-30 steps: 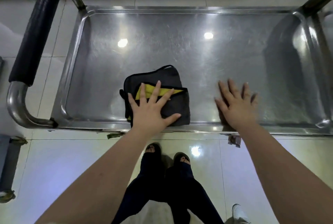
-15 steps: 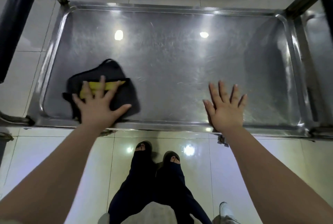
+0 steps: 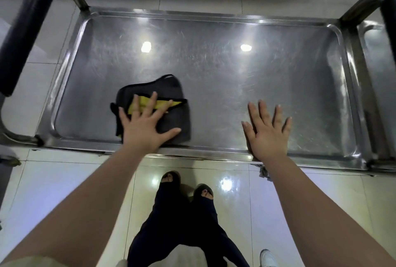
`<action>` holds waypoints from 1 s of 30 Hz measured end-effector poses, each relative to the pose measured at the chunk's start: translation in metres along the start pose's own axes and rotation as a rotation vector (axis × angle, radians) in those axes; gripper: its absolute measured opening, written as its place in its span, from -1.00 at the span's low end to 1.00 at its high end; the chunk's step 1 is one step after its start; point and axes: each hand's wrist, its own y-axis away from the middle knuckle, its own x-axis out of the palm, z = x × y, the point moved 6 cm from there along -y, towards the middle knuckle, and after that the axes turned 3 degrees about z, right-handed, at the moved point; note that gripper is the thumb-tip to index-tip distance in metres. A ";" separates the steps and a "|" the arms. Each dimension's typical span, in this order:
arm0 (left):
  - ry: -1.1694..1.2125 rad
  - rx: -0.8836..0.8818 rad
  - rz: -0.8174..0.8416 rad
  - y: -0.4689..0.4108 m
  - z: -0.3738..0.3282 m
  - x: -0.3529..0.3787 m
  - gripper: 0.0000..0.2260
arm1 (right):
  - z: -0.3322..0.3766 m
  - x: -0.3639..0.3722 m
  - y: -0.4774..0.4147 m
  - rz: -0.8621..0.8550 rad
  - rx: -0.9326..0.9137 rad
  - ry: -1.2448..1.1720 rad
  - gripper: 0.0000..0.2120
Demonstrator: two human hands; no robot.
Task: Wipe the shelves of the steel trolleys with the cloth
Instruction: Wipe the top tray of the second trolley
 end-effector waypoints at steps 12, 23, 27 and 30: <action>0.026 0.186 0.145 0.015 -0.167 0.014 -0.28 | -0.008 -0.023 -0.003 -0.013 -0.001 -0.410 -0.51; 0.127 0.502 0.075 0.051 -0.093 -0.007 -0.44 | 0.055 -0.028 0.050 -0.197 -0.529 -0.308 -0.69; 0.218 0.346 -0.119 0.033 -0.096 -0.021 -0.59 | 0.018 -0.040 0.028 -0.276 -0.099 -0.534 -0.64; 0.192 0.283 -0.111 0.015 -0.102 -0.024 -0.52 | 0.020 -0.049 0.014 -0.213 0.031 -0.584 -0.80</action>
